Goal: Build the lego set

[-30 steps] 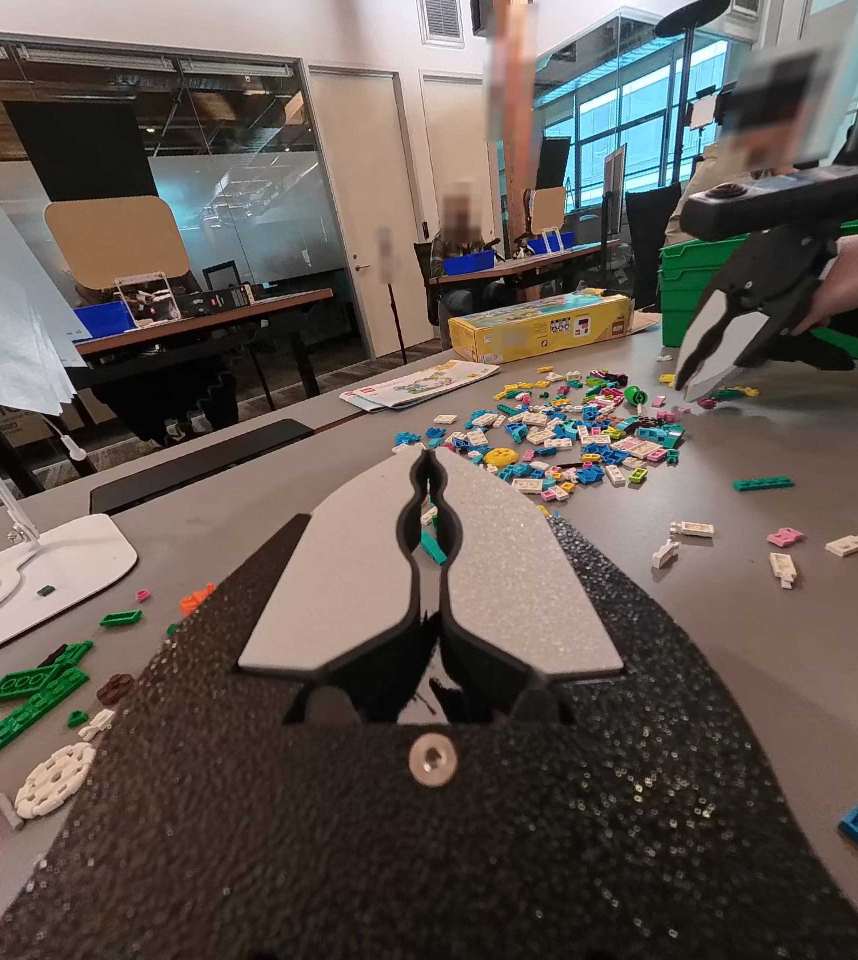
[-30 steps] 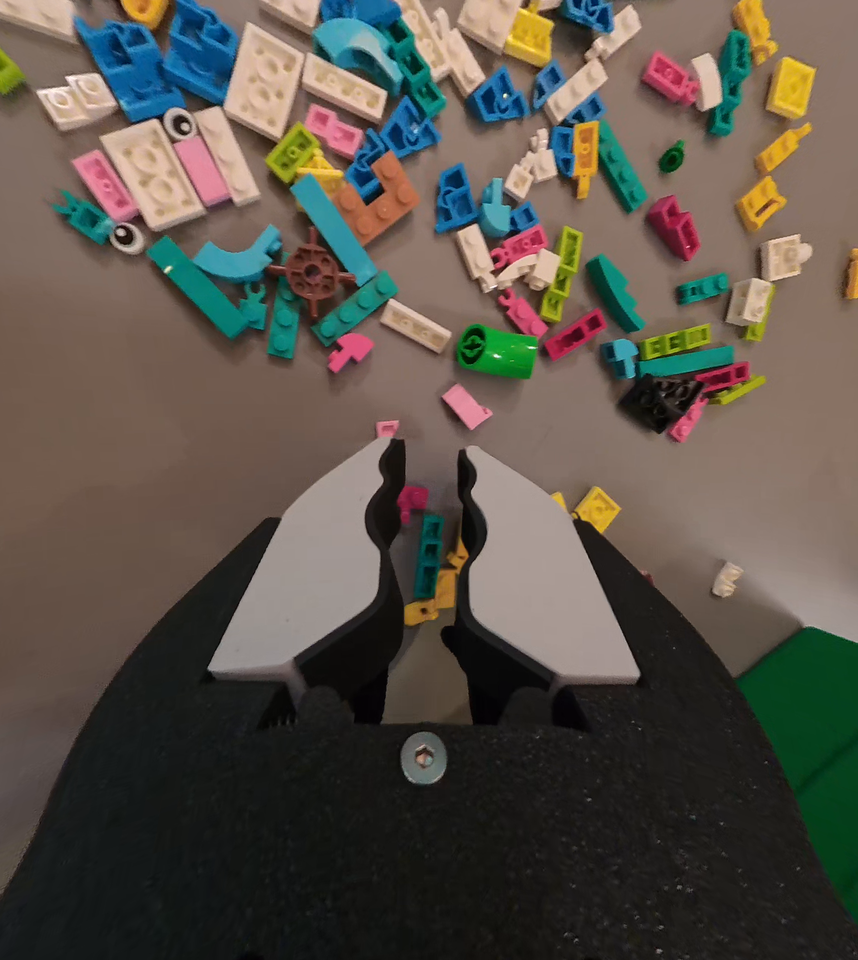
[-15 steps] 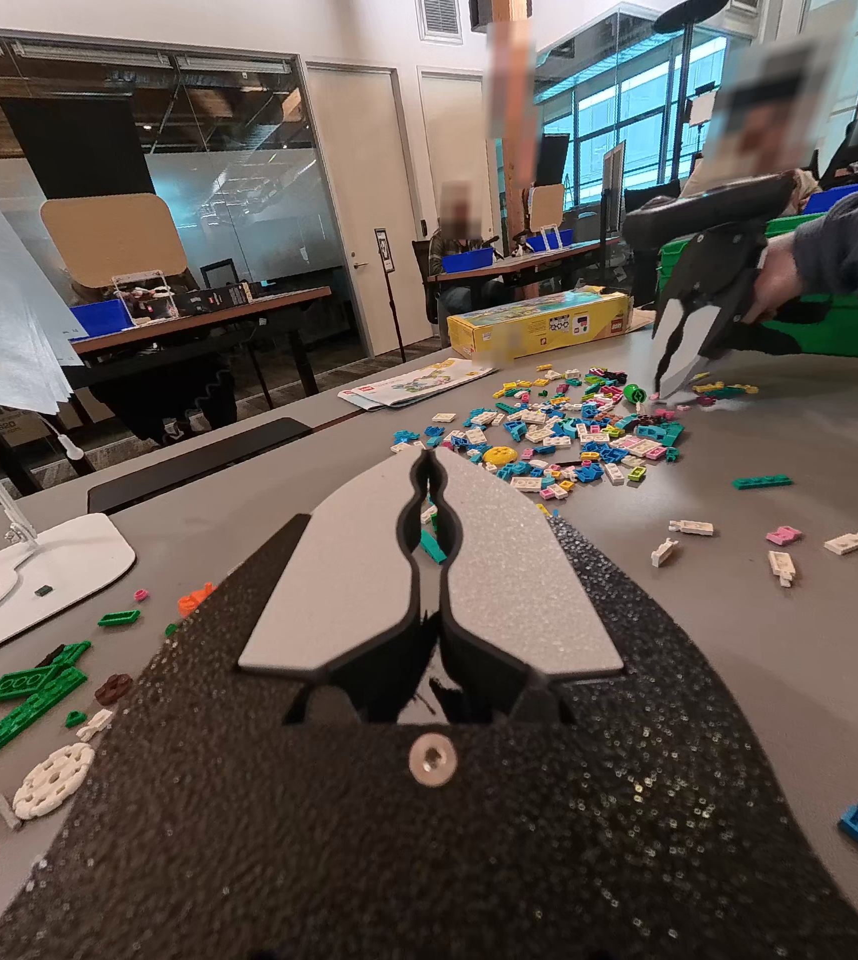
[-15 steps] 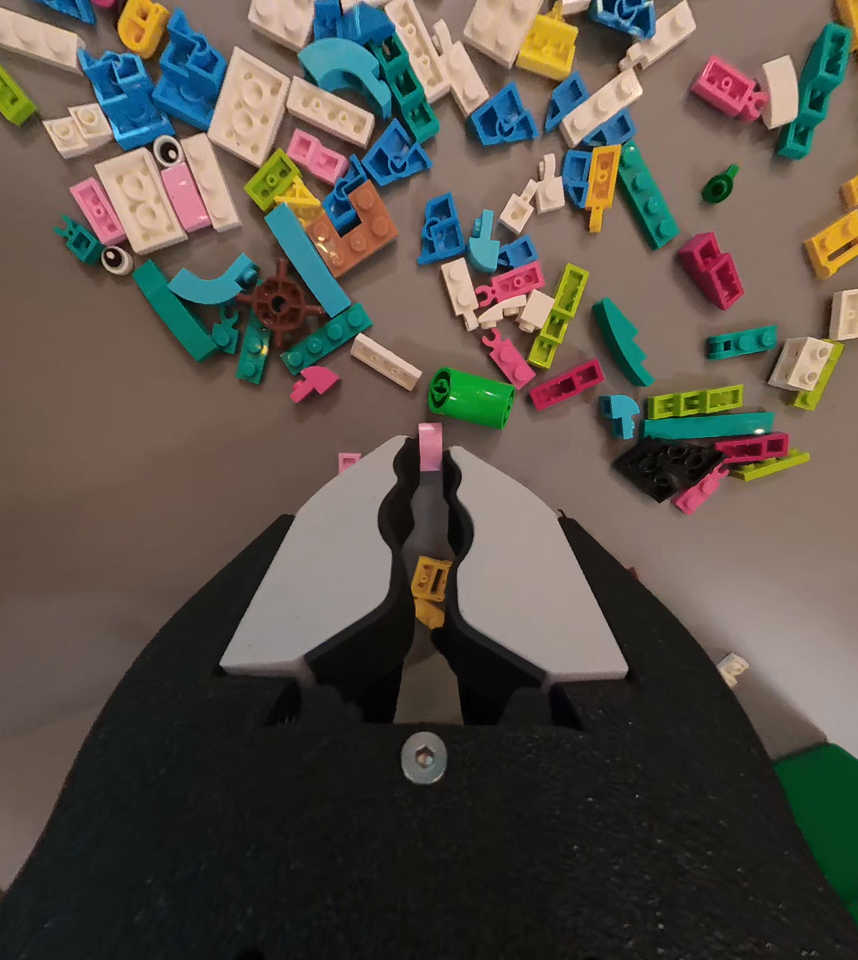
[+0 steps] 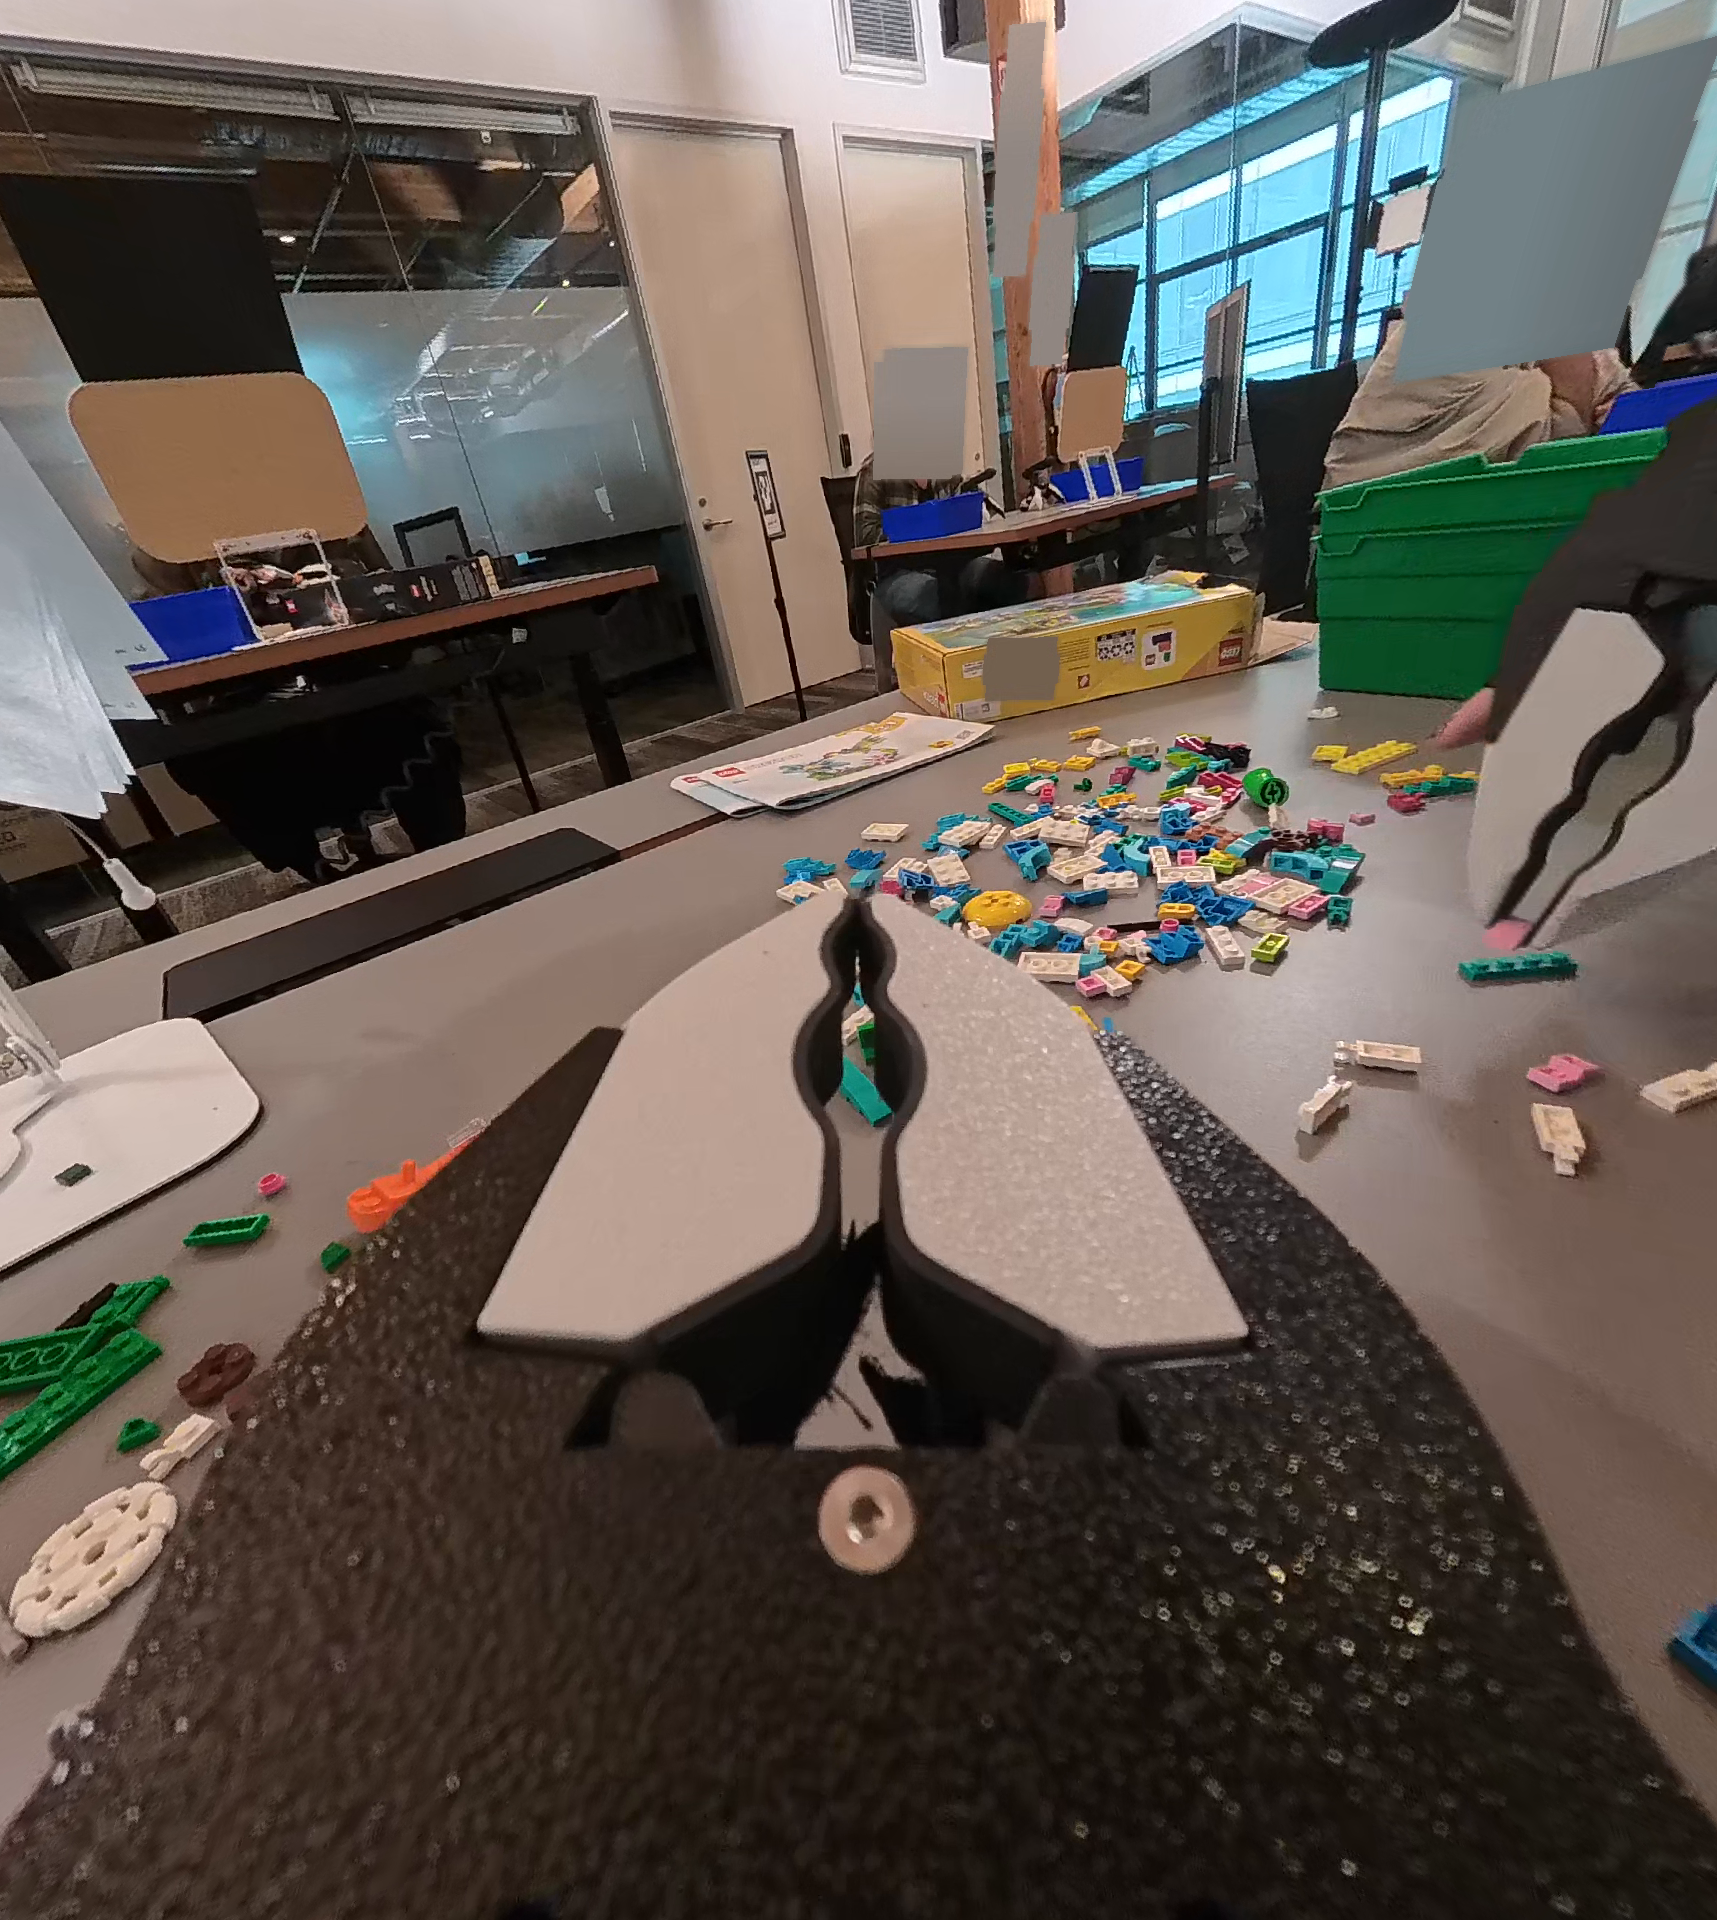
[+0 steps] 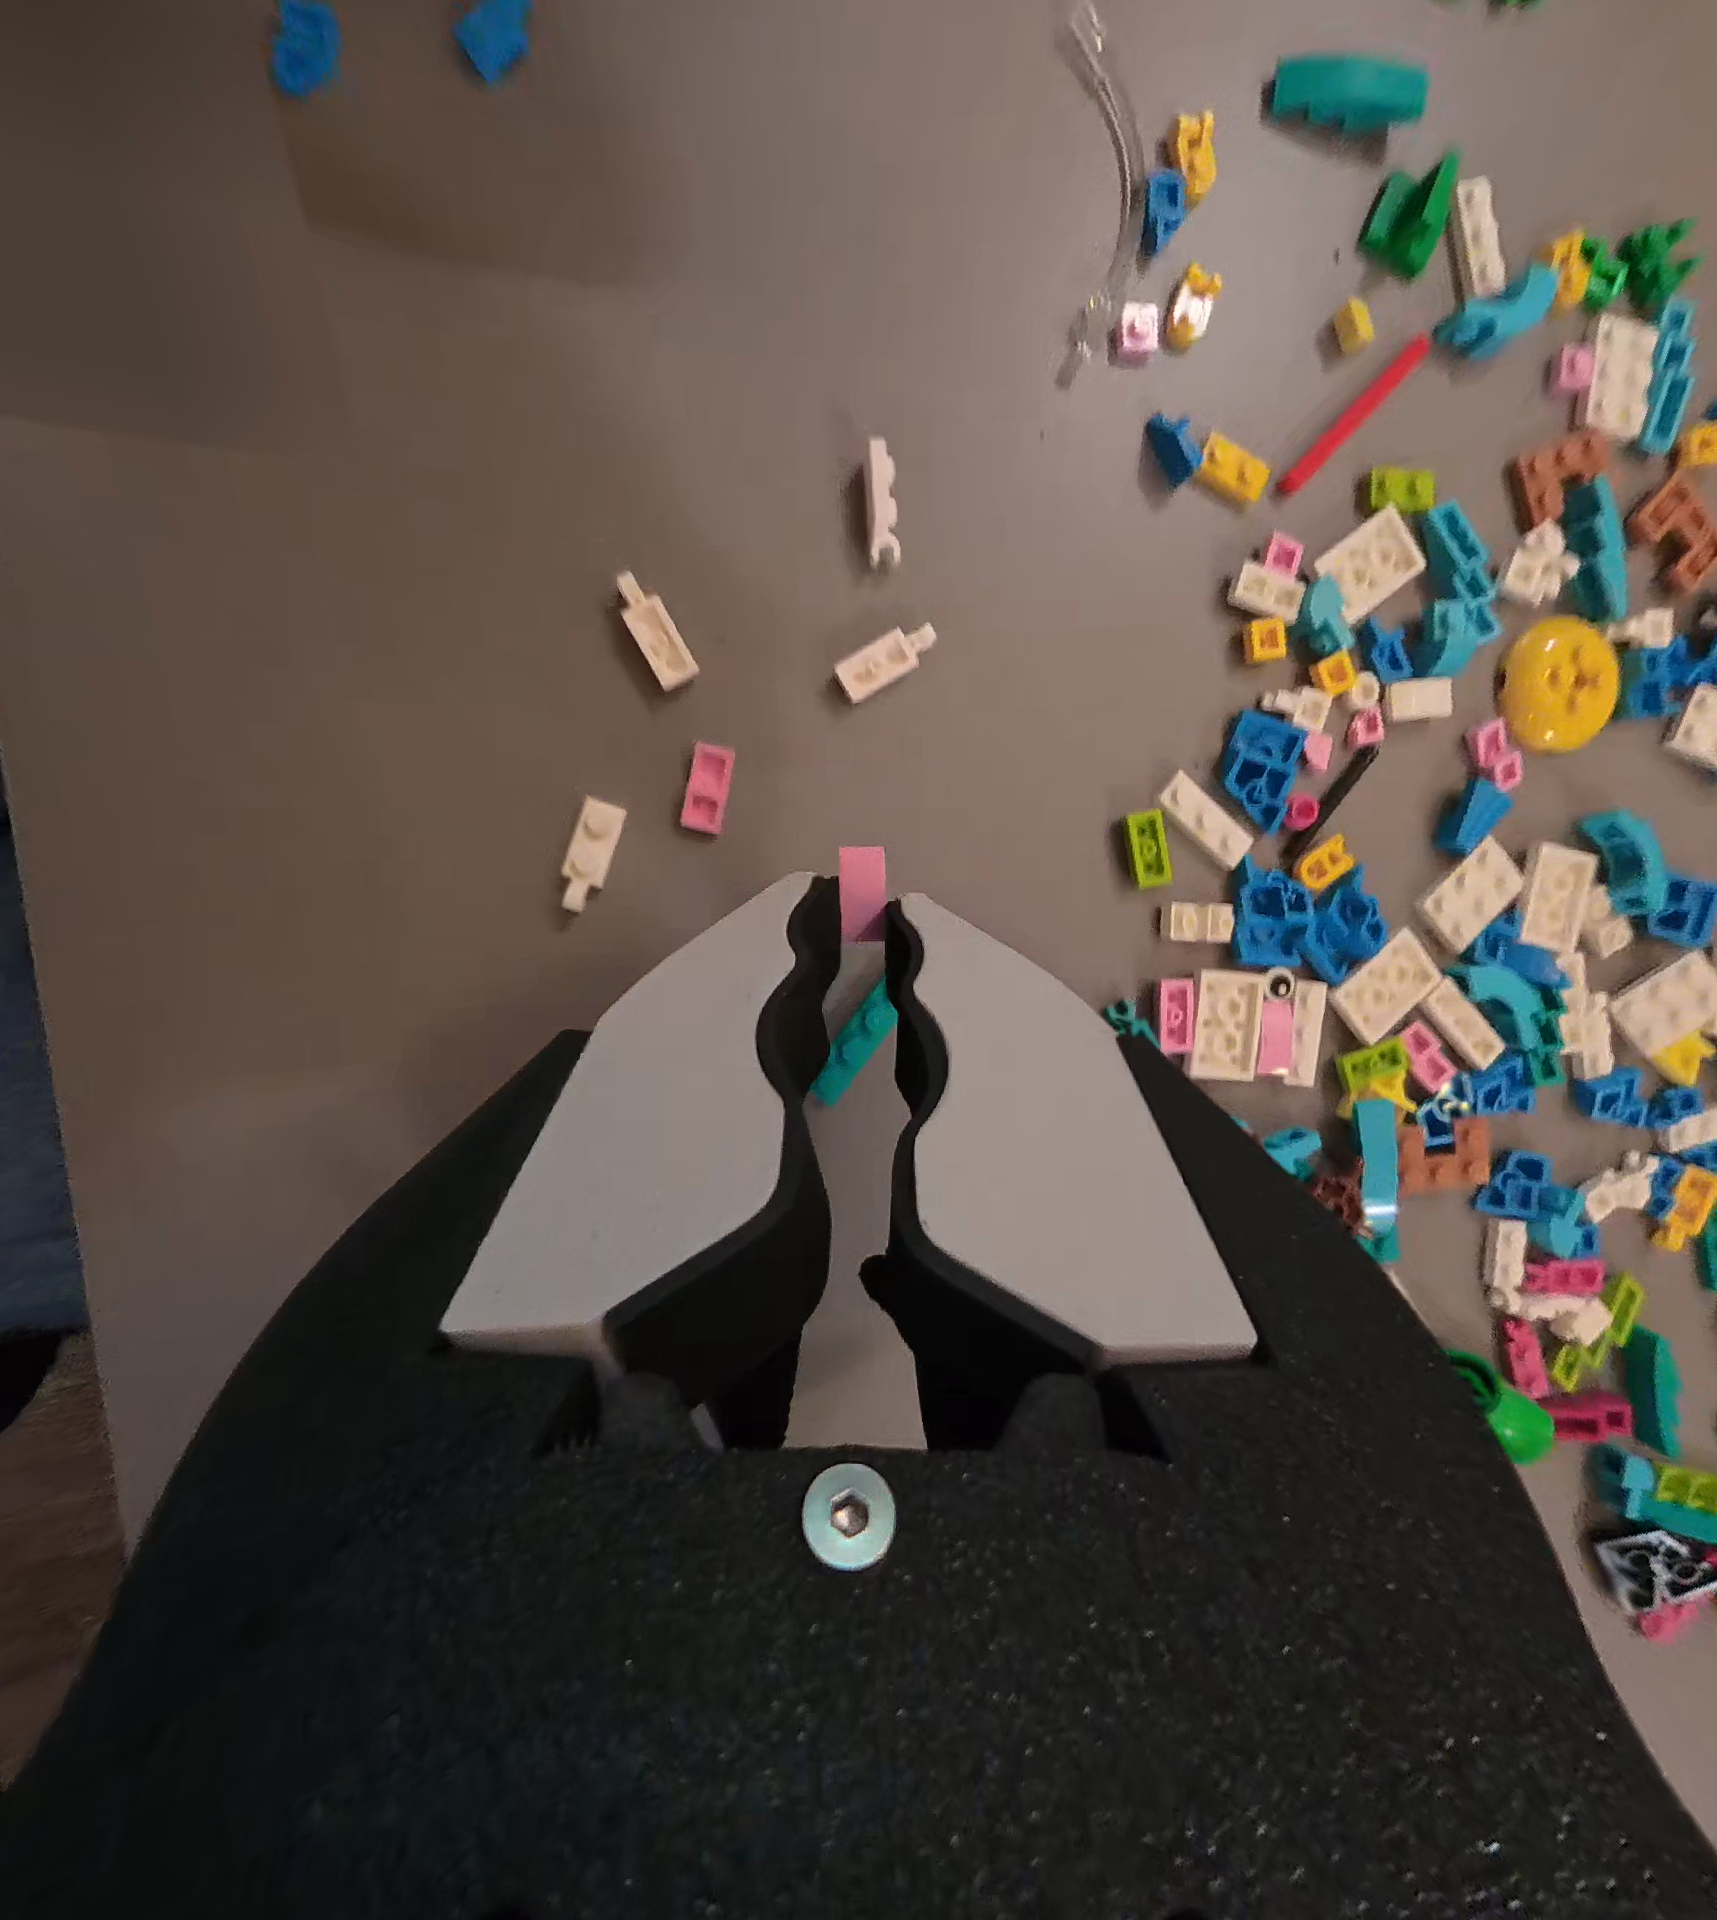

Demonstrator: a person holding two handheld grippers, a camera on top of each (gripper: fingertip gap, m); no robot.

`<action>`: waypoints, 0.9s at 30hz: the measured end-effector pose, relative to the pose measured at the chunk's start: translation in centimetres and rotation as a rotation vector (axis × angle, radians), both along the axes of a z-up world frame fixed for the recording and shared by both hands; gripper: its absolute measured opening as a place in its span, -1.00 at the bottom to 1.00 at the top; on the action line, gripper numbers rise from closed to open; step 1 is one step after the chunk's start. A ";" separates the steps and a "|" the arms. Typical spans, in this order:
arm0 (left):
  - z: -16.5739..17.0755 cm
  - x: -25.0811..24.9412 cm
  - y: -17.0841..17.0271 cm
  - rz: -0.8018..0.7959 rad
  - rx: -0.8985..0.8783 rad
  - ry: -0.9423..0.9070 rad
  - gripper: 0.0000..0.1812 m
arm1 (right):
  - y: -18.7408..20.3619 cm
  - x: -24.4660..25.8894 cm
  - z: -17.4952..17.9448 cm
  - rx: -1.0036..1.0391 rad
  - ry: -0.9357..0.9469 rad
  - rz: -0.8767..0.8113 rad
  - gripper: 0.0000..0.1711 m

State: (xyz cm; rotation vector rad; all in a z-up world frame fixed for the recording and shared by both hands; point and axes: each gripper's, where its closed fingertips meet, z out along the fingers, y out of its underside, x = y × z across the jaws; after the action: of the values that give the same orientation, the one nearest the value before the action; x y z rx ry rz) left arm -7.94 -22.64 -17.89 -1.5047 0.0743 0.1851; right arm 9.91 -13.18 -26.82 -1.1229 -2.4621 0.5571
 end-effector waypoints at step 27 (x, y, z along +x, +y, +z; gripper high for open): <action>0.0 0.1 0.0 -0.009 -0.001 -0.009 -1.00 | 4.8 -5.7 3.1 0.081 0.057 -0.124 -0.72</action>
State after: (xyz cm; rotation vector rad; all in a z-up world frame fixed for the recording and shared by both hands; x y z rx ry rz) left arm -7.89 -22.60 -17.93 -1.5063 0.0734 0.1712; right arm 4.20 -8.43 -23.73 -1.2004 -2.3259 0.4427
